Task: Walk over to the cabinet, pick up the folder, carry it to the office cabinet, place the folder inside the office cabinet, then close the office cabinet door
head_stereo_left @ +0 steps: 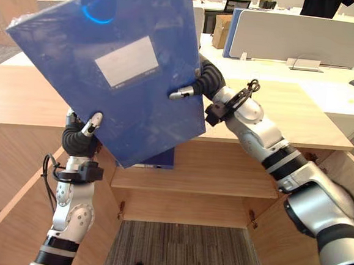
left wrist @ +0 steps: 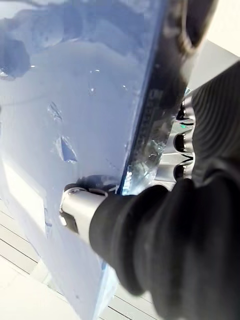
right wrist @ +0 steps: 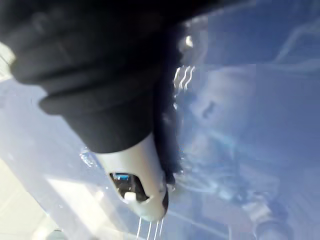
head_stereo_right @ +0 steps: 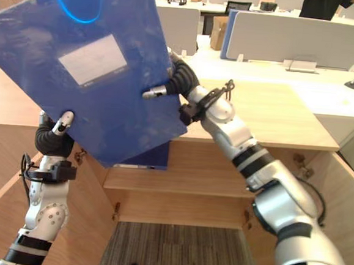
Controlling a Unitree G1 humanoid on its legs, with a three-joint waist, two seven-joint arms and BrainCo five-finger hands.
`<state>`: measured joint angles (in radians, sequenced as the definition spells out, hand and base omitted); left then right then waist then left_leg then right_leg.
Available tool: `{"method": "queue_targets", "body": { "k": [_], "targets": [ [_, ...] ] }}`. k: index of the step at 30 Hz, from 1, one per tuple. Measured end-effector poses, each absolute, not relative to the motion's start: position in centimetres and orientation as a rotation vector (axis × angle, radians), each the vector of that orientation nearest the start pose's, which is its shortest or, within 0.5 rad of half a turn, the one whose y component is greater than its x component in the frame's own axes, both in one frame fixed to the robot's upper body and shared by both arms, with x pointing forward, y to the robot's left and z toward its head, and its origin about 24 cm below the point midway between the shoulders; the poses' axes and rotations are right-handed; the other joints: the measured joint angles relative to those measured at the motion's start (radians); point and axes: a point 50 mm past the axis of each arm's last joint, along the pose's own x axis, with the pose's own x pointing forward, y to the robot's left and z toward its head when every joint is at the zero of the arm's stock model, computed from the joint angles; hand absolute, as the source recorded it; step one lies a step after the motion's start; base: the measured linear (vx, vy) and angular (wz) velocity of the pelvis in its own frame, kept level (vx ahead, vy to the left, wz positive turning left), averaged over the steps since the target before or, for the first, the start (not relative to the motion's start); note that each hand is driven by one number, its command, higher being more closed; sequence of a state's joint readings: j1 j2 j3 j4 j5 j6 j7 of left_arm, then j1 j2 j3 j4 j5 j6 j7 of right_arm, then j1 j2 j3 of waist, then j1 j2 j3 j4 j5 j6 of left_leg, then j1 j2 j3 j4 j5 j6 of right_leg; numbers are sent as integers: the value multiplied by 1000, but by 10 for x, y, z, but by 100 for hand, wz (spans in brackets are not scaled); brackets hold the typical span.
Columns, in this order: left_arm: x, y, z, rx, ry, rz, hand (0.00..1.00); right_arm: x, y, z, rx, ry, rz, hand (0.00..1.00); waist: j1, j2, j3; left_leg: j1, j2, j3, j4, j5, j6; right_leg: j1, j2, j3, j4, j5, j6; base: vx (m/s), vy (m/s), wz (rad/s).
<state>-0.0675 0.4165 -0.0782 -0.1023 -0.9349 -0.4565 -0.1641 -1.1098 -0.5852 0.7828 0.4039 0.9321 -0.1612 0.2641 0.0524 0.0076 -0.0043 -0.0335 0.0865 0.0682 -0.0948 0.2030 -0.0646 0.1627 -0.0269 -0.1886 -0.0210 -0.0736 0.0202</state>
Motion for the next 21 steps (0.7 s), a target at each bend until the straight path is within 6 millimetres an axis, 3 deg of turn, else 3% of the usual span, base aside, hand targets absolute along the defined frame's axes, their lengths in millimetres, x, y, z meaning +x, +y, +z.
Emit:
{"method": "queue_targets", "body": {
  "k": [1, 2, 10, 11, 16, 21],
  "targets": [
    [252, 209, 128, -488, -558, -216, 100, 360, -73, 242, -134, -358, 894, 0, 3, -1, 0, -1, 4, 0, 0, 0, -3, 0, 4, 0, -2, 1, -2, 8, -31, -3],
    [252, 210, 126, -480, -546, -224, 100, 360, -75, 242, -144, -347, 904, 100, 4, -1, -1, -1, 5, 0, 0, 0, -4, 0, 6, 0, -3, 2, -2, 0, 0, 0],
    [252, 208, 118, -412, -465, -296, 100, 358, -90, 241, -203, -220, 981, 100, 15, -1, -3, 0, 6, 0, 1, 2, -10, 0, 7, -2, -2, 2, -3, 0, 0, 0],
    [252, 207, 117, -405, -457, -306, 0, 358, -92, 240, -198, -209, 980, 100, 16, -1, -4, 1, 5, 0, 1, 2, -10, 0, 5, -2, 0, 2, -3, 0, 0, 0],
    [243, 191, 112, -373, -402, -445, 0, 354, -99, 235, -217, -181, 984, 100, 16, -1, -11, 1, -1, 0, 1, 2, -9, -5, -2, -2, 7, 0, -1, 0, 0, 0],
    [237, 179, 99, -392, -326, -498, 0, 349, -111, 215, -193, -124, 972, 100, 15, -4, -24, 1, -3, 1, 0, 3, -9, -10, -6, -2, 11, -3, 2, 0, 0, 0]
  ]
}}
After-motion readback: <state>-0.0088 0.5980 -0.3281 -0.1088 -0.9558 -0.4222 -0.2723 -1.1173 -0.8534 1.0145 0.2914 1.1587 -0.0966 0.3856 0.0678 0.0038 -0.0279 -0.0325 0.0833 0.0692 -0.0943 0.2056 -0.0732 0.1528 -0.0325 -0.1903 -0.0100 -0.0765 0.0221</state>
